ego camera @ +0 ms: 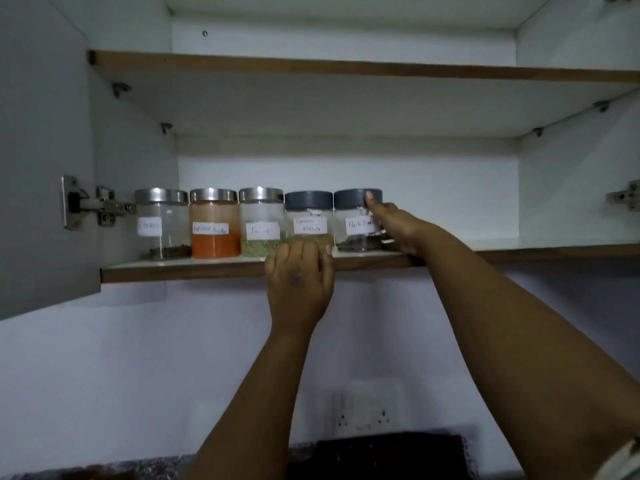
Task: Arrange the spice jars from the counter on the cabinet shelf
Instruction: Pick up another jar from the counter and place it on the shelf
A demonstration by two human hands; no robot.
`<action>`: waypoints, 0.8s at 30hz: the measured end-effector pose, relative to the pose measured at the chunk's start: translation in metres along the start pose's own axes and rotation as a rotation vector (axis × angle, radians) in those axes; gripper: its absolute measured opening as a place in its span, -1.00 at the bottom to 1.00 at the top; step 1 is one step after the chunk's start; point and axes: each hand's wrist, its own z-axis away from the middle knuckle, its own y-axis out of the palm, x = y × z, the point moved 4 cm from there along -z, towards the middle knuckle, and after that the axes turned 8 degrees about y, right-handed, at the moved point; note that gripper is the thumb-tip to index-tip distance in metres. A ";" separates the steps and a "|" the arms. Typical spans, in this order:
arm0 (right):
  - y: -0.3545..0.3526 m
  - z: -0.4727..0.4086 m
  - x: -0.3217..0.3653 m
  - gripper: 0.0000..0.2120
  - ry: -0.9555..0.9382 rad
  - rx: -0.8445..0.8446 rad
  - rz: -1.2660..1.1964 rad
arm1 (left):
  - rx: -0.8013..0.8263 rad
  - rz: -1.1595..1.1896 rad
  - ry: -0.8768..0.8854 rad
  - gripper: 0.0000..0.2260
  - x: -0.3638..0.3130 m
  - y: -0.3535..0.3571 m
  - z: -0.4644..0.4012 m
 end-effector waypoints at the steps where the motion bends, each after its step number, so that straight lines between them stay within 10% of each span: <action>1: 0.000 0.003 0.001 -0.23 -0.004 -0.007 0.002 | 0.015 0.005 -0.003 -0.78 0.000 -0.001 0.000; 24: 0.000 0.012 0.004 -0.39 -0.011 -0.028 0.061 | 0.045 0.049 -0.038 -0.78 0.004 -0.002 -0.003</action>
